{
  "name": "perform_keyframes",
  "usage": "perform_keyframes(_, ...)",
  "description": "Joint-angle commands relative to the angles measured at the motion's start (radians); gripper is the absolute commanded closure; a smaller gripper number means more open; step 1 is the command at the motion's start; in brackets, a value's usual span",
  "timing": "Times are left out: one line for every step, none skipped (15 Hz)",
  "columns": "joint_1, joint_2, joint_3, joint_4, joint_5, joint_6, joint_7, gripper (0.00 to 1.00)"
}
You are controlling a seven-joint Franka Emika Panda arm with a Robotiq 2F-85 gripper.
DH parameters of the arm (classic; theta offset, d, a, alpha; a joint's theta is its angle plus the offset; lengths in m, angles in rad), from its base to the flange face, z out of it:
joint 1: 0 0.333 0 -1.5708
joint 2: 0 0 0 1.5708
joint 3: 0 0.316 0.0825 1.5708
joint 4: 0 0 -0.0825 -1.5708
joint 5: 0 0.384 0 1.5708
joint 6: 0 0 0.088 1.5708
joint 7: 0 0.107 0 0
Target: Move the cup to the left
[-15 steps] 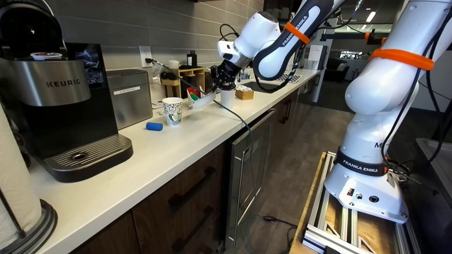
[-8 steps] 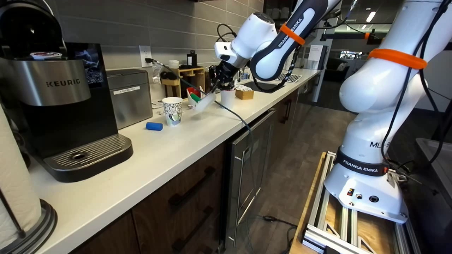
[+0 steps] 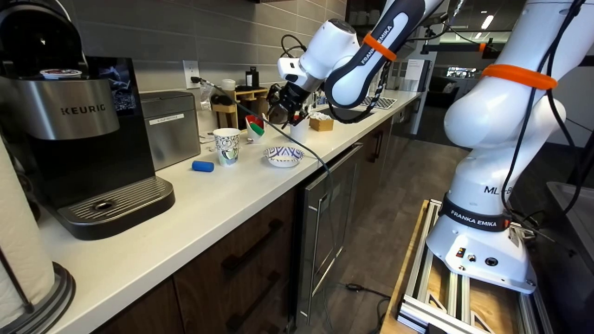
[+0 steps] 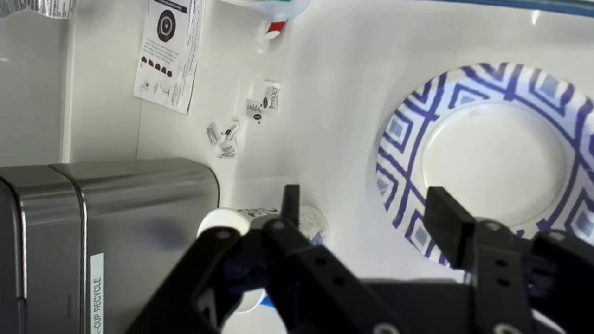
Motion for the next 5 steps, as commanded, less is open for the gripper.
perform_keyframes(0.222, 0.096, -0.155, 0.085, -0.014, -0.044, 0.004, 0.01)
perform_keyframes(0.265, 0.12, -0.141, 0.098, 0.107, -0.066, -0.128, 0.0)
perform_keyframes(0.35, 0.132, -0.182, 0.107, 0.171, -0.079, -0.185, 0.0)
perform_keyframes(0.229, 0.073, -0.126, 0.064, 0.08, -0.037, -0.081, 0.0)
perform_keyframes(0.268, 0.089, -0.139, 0.075, 0.102, -0.041, -0.098, 0.0)
